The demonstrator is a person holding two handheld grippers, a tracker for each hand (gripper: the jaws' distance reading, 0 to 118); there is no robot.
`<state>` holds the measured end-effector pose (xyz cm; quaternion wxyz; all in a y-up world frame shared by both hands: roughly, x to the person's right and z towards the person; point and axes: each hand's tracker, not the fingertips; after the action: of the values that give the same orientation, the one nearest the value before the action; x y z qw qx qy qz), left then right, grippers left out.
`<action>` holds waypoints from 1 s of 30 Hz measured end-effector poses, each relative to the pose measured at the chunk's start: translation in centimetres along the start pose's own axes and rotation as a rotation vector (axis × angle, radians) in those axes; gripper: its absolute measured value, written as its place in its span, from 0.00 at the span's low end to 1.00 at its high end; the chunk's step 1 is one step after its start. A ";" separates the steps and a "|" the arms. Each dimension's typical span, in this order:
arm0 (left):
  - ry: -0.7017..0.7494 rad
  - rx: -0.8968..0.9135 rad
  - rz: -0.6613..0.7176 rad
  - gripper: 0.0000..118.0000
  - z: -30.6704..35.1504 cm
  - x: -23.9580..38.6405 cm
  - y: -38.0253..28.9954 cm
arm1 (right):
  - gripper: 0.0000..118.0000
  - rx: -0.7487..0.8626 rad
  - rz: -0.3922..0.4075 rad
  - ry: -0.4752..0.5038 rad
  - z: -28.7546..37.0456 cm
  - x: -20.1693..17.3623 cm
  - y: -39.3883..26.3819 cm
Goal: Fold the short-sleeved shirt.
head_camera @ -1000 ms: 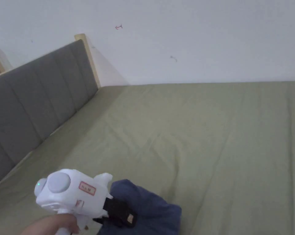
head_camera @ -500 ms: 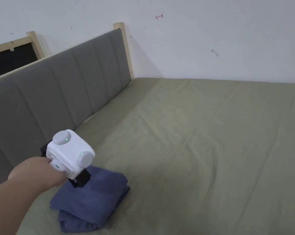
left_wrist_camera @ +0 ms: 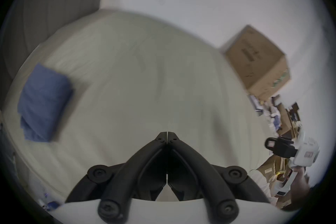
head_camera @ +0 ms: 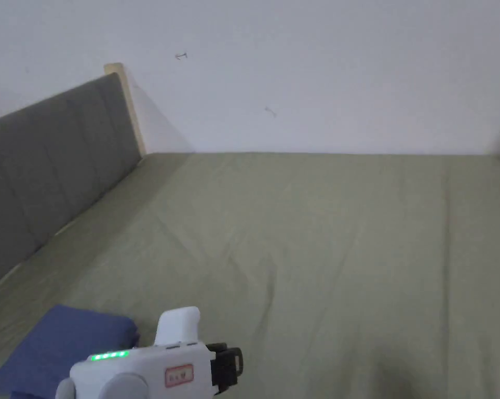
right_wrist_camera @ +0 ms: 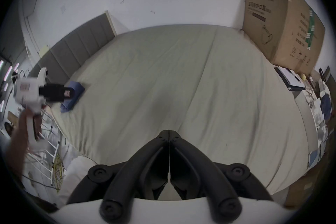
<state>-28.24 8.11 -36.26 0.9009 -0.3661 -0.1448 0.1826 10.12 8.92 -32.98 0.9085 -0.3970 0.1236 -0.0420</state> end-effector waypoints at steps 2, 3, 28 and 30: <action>-0.035 0.139 0.010 0.00 1.2 4.2 -1.8 | 0.01 0.078 -0.018 0.017 2.5 0.3 0.2; -0.035 0.189 0.008 0.00 1.6 5.8 -2.1 | 0.01 0.135 -0.016 0.004 3.8 0.4 0.2; 0.283 0.940 -0.354 0.10 10.8 18.8 -10.5 | 0.17 0.914 0.111 -0.317 15.9 0.3 -5.7; 0.257 0.933 -0.347 0.65 11.2 18.3 -10.3 | 0.70 0.898 0.122 -0.305 15.9 0.3 -5.7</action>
<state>-14.07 16.06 -18.86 0.9960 0.0846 0.0053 0.0290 14.60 16.31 -18.47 0.9988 0.0412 -0.0183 0.0211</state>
